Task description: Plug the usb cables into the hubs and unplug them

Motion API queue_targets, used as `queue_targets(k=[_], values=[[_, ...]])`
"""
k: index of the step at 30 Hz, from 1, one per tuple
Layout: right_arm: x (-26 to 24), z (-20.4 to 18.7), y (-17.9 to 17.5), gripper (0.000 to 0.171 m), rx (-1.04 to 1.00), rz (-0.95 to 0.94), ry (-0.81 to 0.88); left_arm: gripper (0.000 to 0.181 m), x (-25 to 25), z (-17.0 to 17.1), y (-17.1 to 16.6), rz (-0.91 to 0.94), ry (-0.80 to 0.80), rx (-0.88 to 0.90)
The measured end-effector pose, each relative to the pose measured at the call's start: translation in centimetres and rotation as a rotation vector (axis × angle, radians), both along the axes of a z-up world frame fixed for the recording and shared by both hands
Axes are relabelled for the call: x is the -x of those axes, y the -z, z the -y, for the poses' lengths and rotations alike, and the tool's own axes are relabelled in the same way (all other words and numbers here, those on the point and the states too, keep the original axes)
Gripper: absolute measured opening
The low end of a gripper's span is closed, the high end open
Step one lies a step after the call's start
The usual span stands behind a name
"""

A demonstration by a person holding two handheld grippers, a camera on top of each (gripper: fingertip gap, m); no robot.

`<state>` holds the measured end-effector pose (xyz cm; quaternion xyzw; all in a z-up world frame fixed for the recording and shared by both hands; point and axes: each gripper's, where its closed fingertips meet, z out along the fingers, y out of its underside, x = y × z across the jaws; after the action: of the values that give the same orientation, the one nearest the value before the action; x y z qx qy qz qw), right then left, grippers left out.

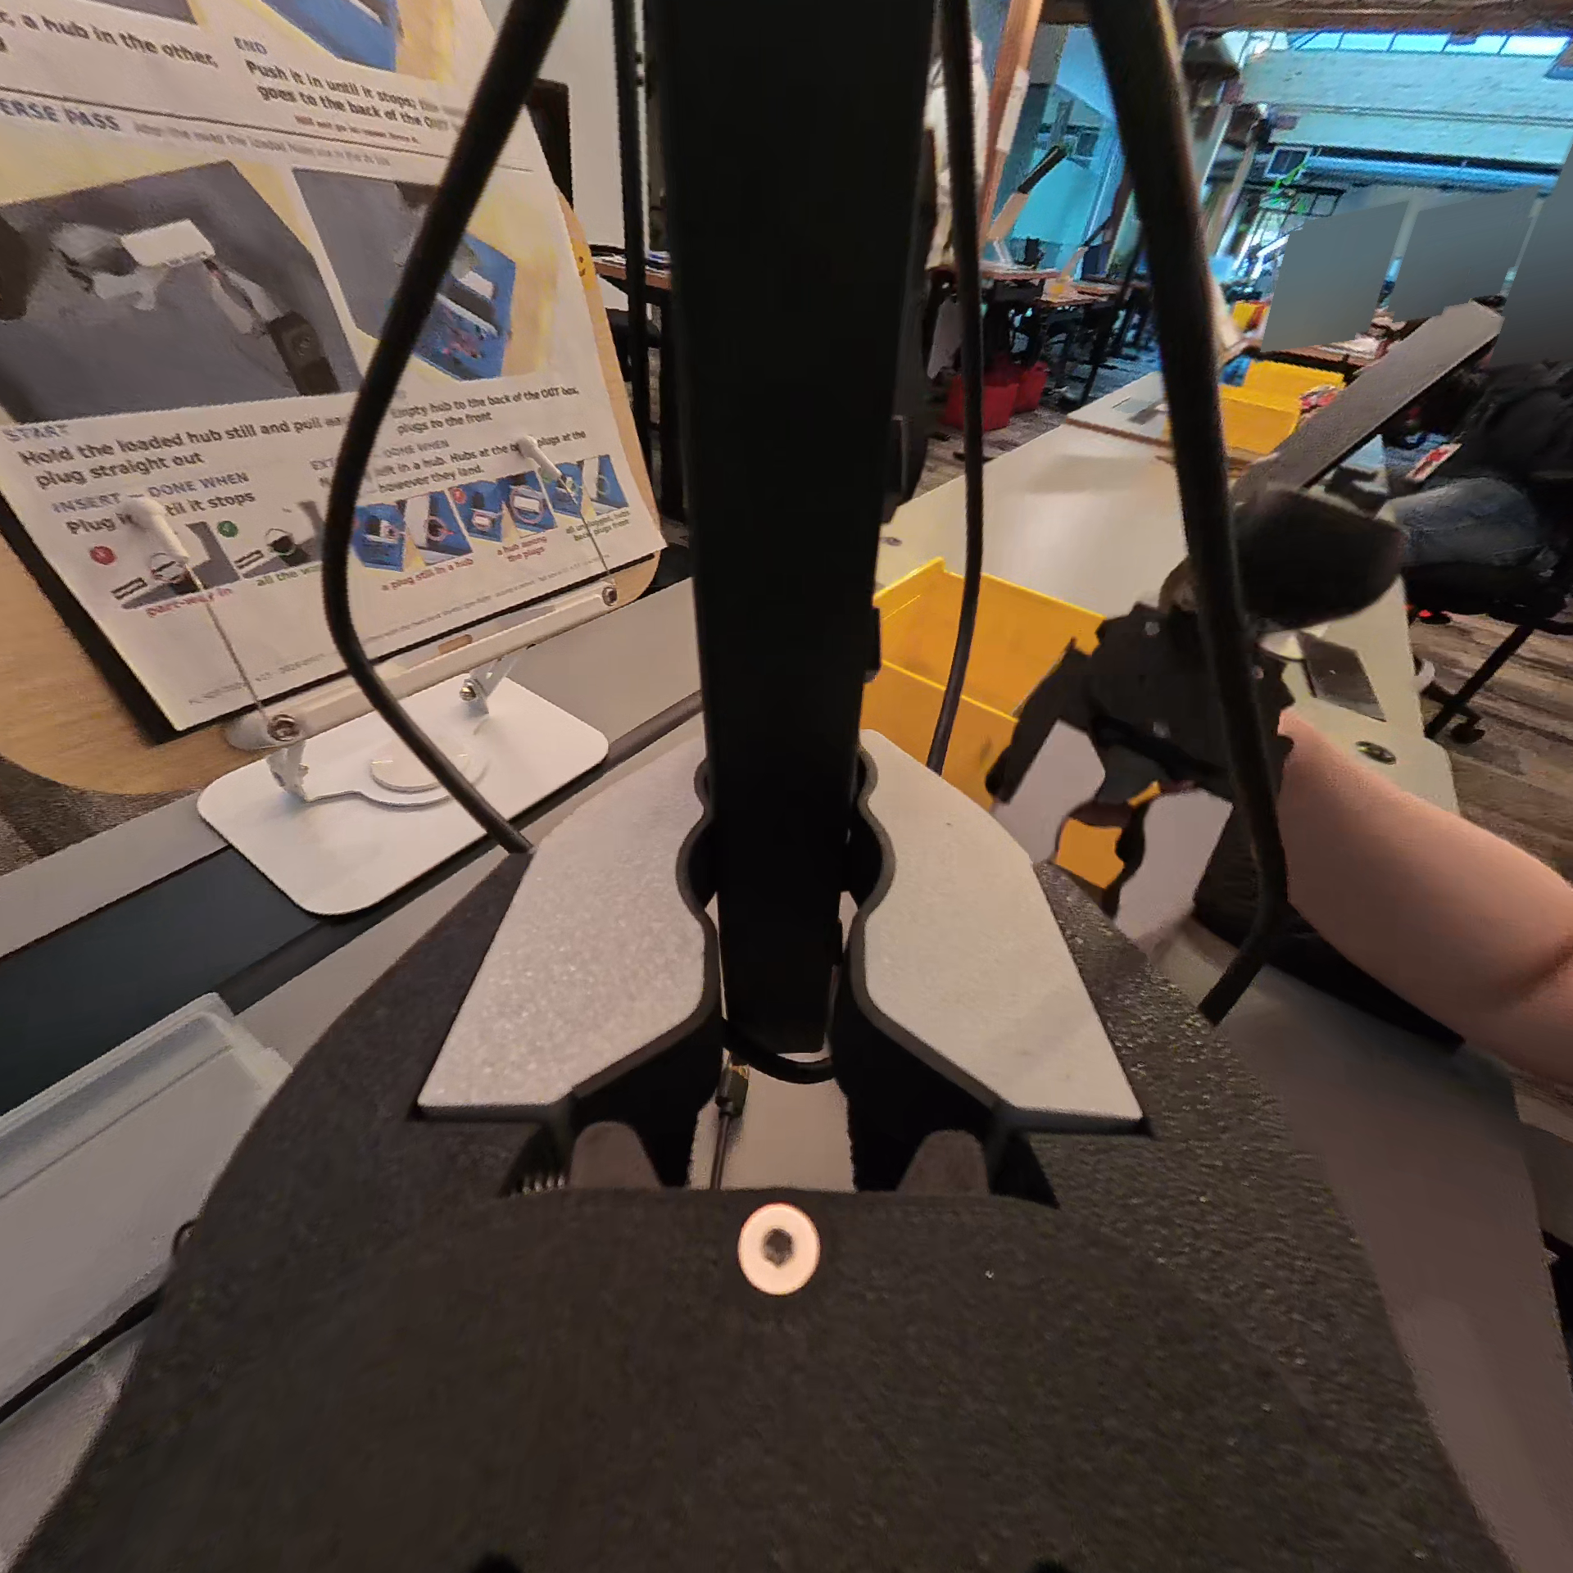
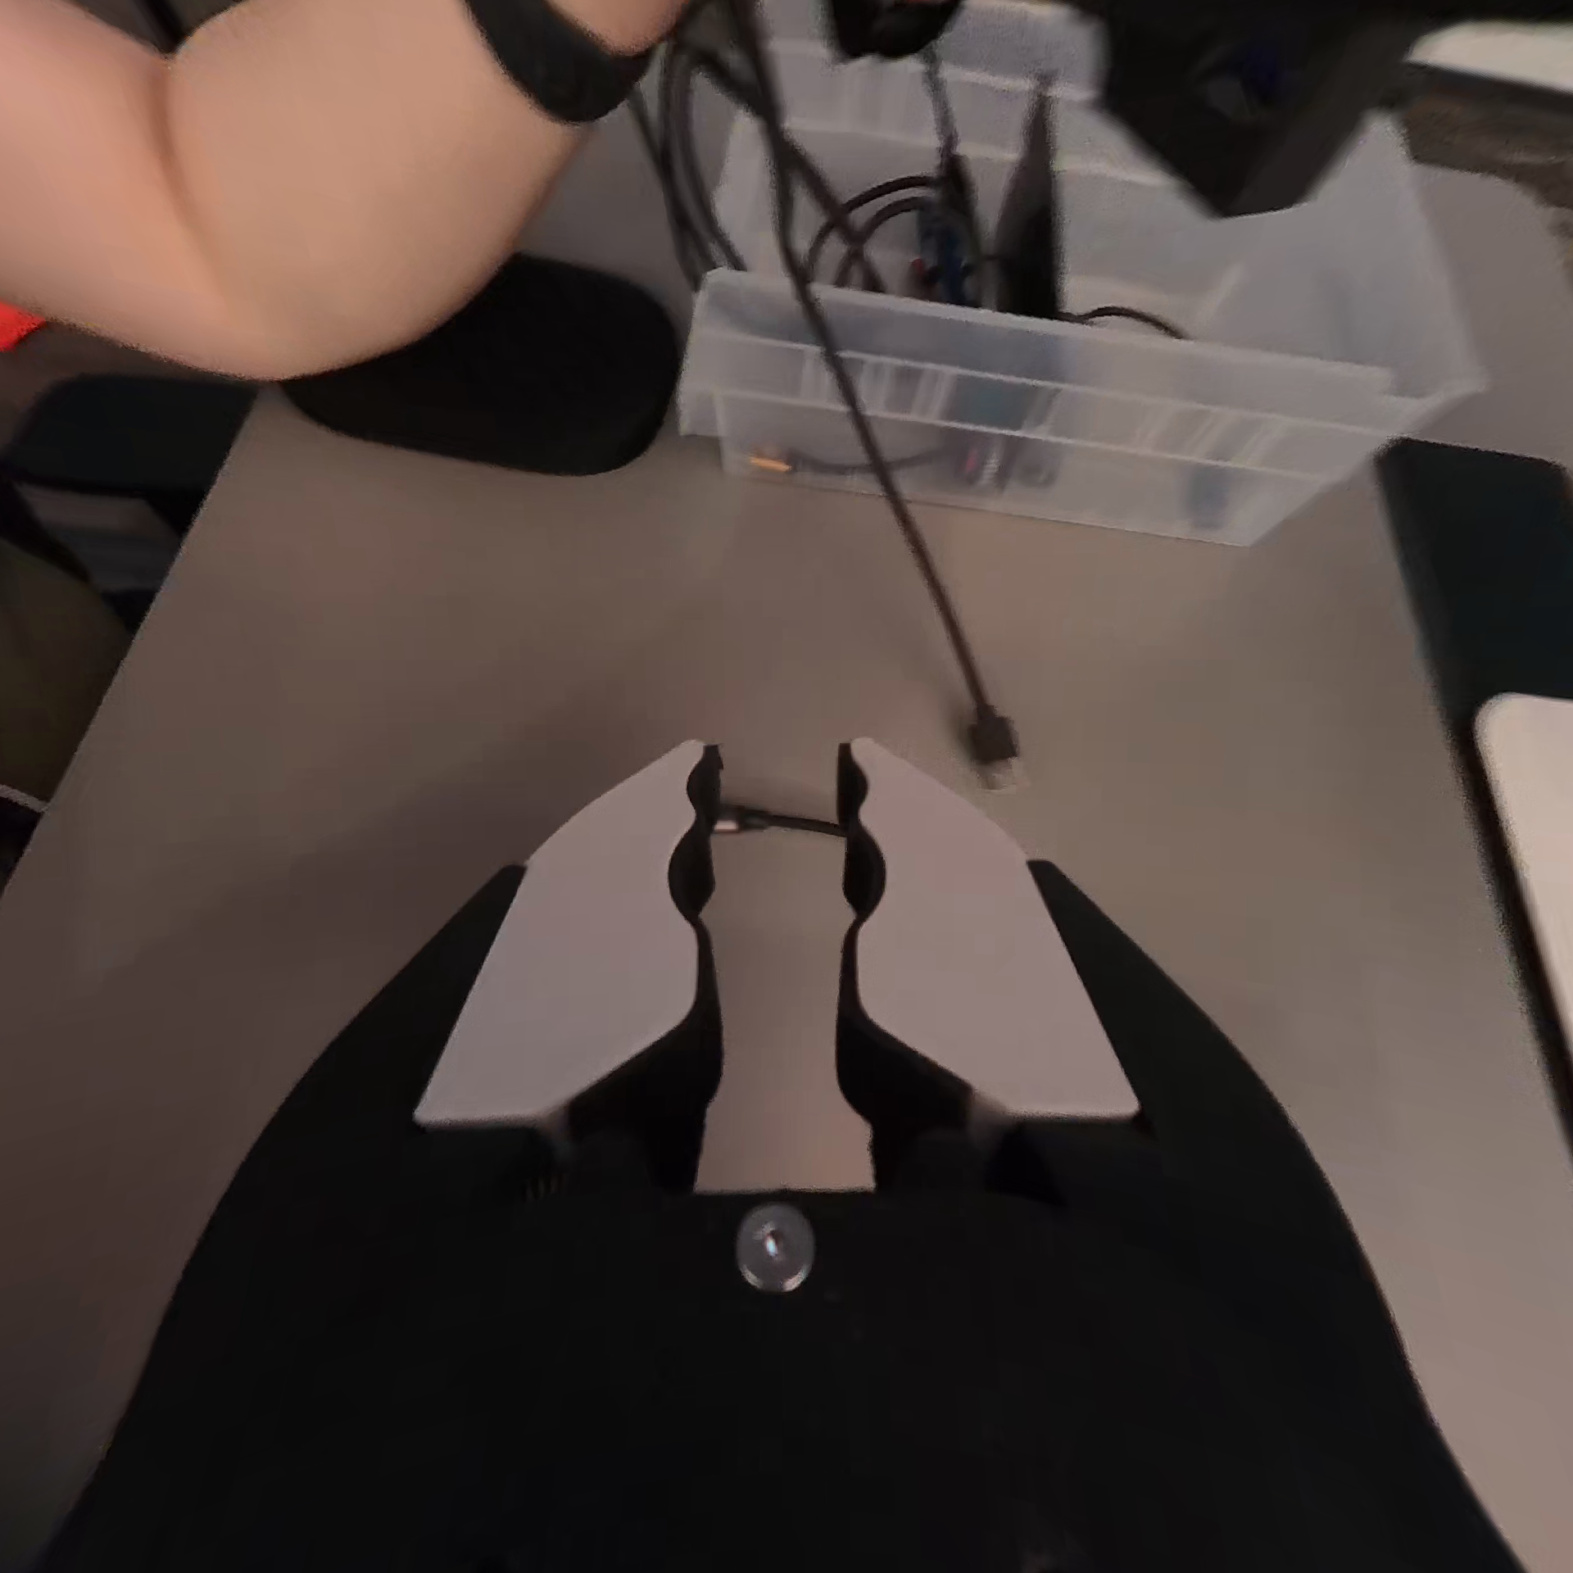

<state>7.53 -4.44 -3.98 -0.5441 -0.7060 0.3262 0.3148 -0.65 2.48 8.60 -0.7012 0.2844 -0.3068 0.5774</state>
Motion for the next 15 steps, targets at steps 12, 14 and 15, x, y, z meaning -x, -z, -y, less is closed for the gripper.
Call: queue_targets(k=[12, 14, 15], values=[[1.7, 2.4, 5.5, 0.013, -0.124, 0.175, -0.154, 0.026, 0.9, -0.3, -0.1, 0.017, -0.015, 0.003], [1.1, 2.1, 7.5, 0.011, -0.189, 0.276, -0.168, 0.027, 1.0, -0.2, -0.2, 0.030, -0.010, 0.006], [0.9, 1.6, 8.5, 0.011, -0.233, 0.325, -0.161, 0.026, 1.2, -0.2, -0.2, 0.031, -0.009, 0.007]])
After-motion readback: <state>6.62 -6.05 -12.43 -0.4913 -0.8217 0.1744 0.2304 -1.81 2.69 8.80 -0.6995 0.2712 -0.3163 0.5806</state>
